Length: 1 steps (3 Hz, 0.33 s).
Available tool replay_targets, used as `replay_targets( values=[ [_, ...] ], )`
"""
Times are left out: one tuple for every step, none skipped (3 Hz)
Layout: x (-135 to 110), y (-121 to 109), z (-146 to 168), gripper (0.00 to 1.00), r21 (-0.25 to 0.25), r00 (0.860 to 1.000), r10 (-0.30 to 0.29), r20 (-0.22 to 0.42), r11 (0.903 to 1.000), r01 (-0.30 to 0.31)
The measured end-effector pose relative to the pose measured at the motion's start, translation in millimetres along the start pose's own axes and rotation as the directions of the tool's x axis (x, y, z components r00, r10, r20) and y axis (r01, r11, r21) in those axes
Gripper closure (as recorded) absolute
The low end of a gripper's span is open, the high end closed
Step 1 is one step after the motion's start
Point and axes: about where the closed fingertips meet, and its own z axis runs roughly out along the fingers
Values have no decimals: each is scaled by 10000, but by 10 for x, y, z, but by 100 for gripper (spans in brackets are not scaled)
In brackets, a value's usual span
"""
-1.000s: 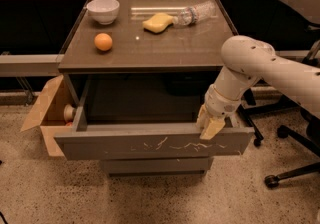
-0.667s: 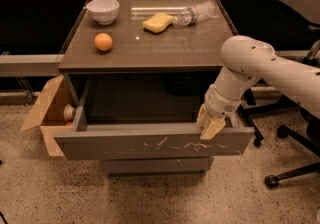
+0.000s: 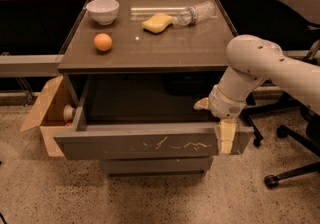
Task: Open top drawer
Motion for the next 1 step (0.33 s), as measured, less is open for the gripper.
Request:
replay_targets(
  values=[
    [60,196,-539,0,996,9999,-52,-162,9950,68]
  ],
)
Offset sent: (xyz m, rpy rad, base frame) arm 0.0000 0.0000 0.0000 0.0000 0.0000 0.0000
